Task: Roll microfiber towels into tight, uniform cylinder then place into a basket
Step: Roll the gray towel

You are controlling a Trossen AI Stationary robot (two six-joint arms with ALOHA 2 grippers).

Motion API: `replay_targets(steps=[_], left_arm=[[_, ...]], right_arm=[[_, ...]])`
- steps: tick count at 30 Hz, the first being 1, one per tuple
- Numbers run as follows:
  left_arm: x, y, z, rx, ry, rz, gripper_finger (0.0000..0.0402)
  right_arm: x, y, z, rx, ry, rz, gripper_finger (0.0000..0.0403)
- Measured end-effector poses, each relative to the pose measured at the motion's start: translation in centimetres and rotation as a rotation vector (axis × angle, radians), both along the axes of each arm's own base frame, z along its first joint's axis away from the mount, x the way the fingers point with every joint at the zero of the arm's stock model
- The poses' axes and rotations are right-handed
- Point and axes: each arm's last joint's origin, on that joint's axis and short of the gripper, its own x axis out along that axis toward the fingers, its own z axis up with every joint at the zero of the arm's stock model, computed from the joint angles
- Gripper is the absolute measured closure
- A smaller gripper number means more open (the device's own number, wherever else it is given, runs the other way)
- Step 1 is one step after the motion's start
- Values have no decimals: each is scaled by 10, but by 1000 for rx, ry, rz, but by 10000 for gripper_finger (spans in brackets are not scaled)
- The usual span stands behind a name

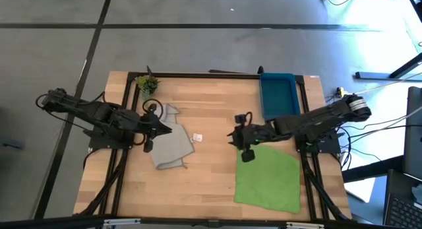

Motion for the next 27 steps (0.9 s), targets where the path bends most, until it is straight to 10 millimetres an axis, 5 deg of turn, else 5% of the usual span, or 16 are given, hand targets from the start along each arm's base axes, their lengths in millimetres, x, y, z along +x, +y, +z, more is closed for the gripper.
replay_targets(steps=[5,14,27], left_arm=[[0,0,1,-3,-9,0,376],[1,0,1,-4,-17,0,376],[1,0,1,-6,-17,1,376]], right_arm=[[21,-1,-6,140,7,120,259],[67,5,-53,73,-81,222,258],[141,2,-95,150,-8,264,258]])
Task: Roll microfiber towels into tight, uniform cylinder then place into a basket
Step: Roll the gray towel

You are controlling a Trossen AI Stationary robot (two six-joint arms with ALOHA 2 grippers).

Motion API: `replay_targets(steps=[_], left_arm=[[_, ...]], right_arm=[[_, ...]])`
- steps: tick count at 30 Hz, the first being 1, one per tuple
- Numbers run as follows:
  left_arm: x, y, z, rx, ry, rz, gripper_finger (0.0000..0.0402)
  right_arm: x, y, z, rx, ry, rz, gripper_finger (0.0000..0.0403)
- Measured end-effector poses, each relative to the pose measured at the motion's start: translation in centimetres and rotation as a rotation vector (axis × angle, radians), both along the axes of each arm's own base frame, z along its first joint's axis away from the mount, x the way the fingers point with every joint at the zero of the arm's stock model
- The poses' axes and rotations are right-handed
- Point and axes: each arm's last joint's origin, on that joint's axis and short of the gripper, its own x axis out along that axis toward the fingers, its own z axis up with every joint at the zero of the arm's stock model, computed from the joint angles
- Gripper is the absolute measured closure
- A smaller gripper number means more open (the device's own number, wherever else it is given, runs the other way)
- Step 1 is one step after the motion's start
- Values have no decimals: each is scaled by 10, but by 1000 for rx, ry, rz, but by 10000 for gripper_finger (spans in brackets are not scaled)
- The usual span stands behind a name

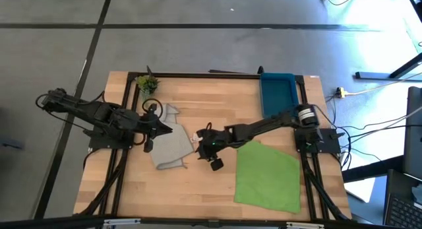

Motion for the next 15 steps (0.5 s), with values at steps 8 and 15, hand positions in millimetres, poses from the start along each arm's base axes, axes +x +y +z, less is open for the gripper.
replay_targets(steps=[8,15], left_arm=[[0,0,0,1,2,0,376],[0,0,0,1,2,0,376]], right_arm=[[28,-4,-27,-1,22,-19,258],[36,-21,-42,-47,40,-95,258]])
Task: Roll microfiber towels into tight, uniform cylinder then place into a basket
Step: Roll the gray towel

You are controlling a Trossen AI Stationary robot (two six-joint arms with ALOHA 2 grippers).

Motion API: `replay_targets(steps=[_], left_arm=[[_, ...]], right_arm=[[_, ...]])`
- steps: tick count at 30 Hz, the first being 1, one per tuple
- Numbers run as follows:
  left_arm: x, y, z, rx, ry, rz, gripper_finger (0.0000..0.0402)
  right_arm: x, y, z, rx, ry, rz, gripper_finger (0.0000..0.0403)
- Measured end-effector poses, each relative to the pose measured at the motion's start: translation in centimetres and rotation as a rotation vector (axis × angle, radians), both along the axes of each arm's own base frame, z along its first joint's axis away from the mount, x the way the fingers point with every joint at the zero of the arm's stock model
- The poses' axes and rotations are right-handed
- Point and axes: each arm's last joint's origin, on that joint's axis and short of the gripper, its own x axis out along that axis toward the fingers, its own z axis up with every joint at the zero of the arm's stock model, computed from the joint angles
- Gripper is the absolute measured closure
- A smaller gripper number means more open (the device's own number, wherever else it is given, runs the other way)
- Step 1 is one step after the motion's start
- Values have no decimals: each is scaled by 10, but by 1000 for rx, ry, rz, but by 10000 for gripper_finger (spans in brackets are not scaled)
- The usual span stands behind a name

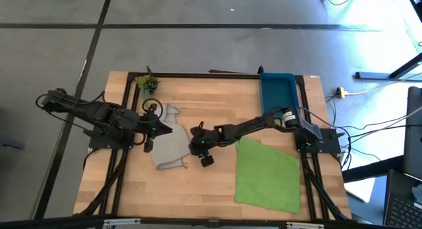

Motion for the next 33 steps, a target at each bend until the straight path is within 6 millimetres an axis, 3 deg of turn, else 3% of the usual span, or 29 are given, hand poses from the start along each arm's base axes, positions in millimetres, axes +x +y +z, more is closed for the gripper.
replay_targets(steps=[6,18,22,28,33], left_arm=[[0,0,0,0,0,0,376],[0,0,0,0,0,0,376],[0,0,0,0,0,0,376],[0,0,0,0,0,0,376],[0,0,0,0,0,0,376]], right_arm=[[-1,-12,-3,-1,34,-25,258],[-9,-14,-12,38,66,-19,262],[-10,-15,-13,39,84,-27,297],[-11,-15,-13,35,90,-31,388],[-11,-16,-13,31,91,-32,394]])
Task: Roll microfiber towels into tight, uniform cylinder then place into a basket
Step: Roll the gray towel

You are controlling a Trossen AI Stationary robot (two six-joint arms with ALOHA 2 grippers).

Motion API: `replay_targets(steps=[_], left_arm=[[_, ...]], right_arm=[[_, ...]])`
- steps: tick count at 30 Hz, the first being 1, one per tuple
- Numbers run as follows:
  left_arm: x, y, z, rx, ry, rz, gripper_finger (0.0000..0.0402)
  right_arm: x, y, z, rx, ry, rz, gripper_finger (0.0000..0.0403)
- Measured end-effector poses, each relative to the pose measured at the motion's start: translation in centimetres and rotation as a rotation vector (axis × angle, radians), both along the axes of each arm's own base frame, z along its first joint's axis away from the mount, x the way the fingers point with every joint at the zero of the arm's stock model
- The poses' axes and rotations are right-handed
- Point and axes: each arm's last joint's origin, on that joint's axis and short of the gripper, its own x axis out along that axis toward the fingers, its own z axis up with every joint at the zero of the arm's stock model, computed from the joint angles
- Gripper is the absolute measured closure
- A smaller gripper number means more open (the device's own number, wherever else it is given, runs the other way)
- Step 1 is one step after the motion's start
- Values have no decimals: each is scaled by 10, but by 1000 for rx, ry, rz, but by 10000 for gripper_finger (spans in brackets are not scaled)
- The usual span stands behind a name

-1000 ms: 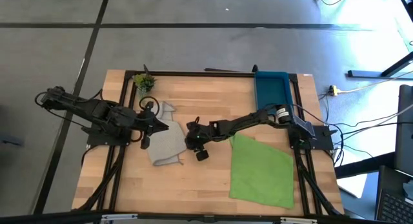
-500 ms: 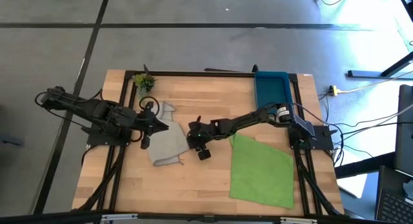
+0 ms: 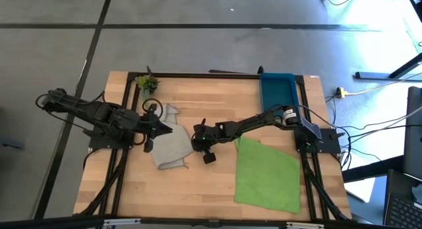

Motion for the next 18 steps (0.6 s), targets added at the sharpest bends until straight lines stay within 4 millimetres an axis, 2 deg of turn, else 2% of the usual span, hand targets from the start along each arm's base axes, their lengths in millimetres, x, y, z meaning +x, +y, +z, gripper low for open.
replay_targets(steps=[7,13,18], left_arm=[[0,0,0,-23,1,27,376],[1,1,-4,-9,31,62,376],[12,-2,-14,20,100,81,376]], right_arm=[[-7,-1,14,-22,31,-5,399],[-21,-7,50,-182,66,-79,401],[-38,-9,78,-295,119,-121,401]])
